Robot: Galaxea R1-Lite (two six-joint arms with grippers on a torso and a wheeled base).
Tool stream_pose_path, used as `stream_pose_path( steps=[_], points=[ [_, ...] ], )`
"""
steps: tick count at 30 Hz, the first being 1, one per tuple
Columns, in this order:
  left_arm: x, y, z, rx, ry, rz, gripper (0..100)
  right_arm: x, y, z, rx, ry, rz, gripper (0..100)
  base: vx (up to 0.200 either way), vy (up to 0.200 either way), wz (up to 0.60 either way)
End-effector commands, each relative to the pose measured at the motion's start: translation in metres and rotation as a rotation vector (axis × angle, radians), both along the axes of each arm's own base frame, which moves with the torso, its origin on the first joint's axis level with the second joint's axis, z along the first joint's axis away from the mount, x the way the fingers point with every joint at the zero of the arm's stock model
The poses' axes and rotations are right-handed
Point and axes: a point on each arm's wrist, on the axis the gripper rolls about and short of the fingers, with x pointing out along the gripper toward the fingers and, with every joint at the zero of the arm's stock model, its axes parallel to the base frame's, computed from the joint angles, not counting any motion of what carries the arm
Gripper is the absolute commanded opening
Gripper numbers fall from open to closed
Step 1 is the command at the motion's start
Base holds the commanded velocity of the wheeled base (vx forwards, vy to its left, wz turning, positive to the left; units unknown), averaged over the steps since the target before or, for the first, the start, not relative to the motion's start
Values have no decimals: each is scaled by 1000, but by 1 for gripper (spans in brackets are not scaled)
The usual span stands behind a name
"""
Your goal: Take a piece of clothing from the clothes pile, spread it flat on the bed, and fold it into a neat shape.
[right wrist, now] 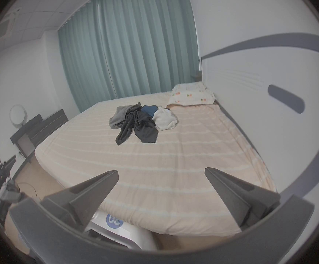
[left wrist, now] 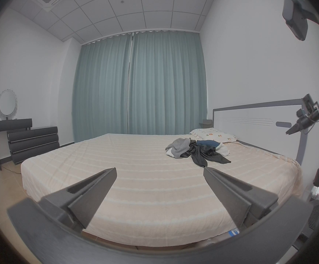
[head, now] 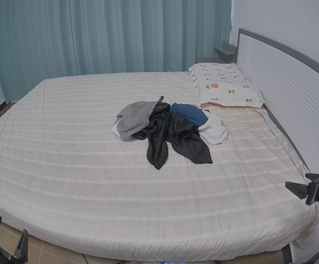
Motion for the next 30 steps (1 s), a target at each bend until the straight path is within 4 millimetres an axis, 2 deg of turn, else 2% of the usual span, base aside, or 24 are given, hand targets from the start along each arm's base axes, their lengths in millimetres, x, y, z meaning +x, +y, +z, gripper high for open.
stream_pose_path(
  steps=[1, 3, 4, 5, 9, 10, 11, 12, 16, 22, 30],
  points=[
    [0, 0, -5, 0, 0, 0, 100, 206, 52, -87, 85, 167, -100, 100, 0, 0, 0],
    [0, 0, -5, 0, 0, 1, 100, 235, 58, -102, 82, 166, -104, 100, 0, 0, 0],
    [0, 0, -5, 0, 0, 1, 100, 235, 58, -102, 82, 166, -104, 100, 0, 0, 0],
    [0, 0, -5, 0, 1, 0, 100, 257, 65, -116, 82, 160, -99, 100, 0, 0, 0],
    [0, 0, -5, 1, 1, 0, 100, 291, 81, -136, 86, 136, -80, 100, 0, 0, 0],
    [0, 0, -5, 1, 1, 0, 100, 293, 82, -138, 85, 138, -78, 100, 0, 0, 0],
    [0, 0, -5, 0, 1, 0, 100, 302, 92, -144, 84, 139, -62, 100, 0, 0, 0],
    [0, 0, -5, 0, 1, 0, 100, 302, 93, -144, 84, 140, -60, 100, 0, 0, 0],
    [0, 0, -5, 0, 0, 0, 100, 321, 123, -156, 82, 135, -8, 100, 0, 0, 0],
    [0, 0, -5, 0, 0, 0, 100, 336, 155, -170, 65, 127, 13, 100, 0, 0, 0],
    [0, 0, -5, 1, 1, 0, 100, 356, 169, -179, 77, 103, 14, 100, 0, 0, 0]
  ],
)
